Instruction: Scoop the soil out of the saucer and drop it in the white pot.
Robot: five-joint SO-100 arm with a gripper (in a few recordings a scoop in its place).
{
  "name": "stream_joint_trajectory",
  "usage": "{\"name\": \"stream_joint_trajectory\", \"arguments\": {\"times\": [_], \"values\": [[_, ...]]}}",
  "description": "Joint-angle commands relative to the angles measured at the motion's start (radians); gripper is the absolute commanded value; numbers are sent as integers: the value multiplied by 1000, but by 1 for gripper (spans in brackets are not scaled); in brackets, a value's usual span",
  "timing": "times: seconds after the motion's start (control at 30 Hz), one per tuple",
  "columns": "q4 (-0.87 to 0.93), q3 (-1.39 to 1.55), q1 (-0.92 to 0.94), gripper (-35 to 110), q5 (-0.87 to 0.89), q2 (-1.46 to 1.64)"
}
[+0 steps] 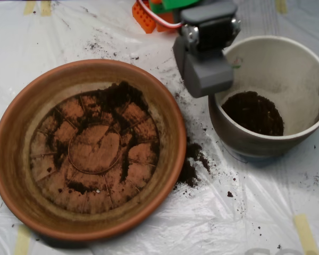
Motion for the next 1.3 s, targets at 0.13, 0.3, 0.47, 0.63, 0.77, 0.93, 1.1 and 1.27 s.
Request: {"name": "stream_joint_trajectory", "arguments": {"times": [0.13, 0.3, 0.47, 0.63, 0.77, 0.93, 1.1, 1.27], "values": [[58, -247, -227, 0, 2, 35], [118, -279, -302, 24, 14, -55], [118, -239, -290, 35, 3, -54], [118, -236, -270, 32, 21, -40], [118, -227, -235, 34, 60, -5], [77, -130, -146, 38, 114, 94], [-14, 100, -57, 40, 132, 256], [-126, 391, 91, 41, 95, 391]]}}
